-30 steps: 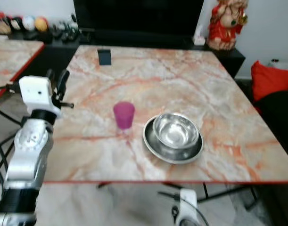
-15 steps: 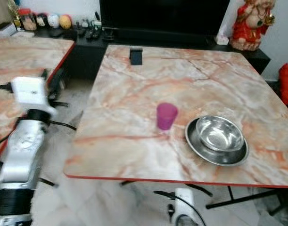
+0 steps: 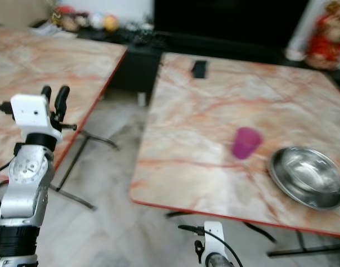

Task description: Setting the table

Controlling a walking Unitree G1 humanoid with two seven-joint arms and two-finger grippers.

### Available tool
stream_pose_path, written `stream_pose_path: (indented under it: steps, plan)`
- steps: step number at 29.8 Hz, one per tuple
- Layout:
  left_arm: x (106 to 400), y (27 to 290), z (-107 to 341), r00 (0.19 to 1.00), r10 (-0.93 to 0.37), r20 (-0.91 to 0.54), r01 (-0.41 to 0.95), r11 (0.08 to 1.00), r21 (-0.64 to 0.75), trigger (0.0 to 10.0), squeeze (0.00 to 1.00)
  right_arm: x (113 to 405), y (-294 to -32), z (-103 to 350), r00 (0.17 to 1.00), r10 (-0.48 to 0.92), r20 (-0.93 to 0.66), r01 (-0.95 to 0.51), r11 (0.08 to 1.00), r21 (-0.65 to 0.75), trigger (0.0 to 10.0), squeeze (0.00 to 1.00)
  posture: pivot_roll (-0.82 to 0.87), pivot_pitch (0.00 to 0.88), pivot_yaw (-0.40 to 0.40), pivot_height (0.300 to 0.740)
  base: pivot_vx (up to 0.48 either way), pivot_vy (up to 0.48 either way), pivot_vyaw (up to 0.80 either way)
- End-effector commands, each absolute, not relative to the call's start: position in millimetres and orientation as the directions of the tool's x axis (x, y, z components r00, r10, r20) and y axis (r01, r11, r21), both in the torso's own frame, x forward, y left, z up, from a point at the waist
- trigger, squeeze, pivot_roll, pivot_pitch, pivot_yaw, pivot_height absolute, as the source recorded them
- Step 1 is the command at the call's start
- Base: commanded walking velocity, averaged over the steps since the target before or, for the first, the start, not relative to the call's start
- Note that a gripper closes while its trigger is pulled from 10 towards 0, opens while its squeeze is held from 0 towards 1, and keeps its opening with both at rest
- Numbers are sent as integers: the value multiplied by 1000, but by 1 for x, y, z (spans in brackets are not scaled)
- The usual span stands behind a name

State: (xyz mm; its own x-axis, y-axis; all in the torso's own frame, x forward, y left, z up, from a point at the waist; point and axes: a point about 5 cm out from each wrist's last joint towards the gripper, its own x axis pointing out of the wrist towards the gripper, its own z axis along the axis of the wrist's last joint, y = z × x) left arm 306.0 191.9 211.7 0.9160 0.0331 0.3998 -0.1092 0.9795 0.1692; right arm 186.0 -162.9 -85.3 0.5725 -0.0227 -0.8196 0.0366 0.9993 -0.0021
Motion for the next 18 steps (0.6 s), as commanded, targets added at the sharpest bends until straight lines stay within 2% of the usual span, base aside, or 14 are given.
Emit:
stream_pose_path:
  steps: [1,18]
  plan:
    - [305,187,212,914,20,406,-99,980,173,10000,0,182,-168,-87,563,-32,-826,38,999,-13,10000,0,75,0,-59,740,0,0,800]
    - [306,188,217,906,26,422,-109,979,174,10000,0,182,-167,-87,559,-16,-829,21,1000,-6,10000,0,78,0,-60,740,0,0,800]
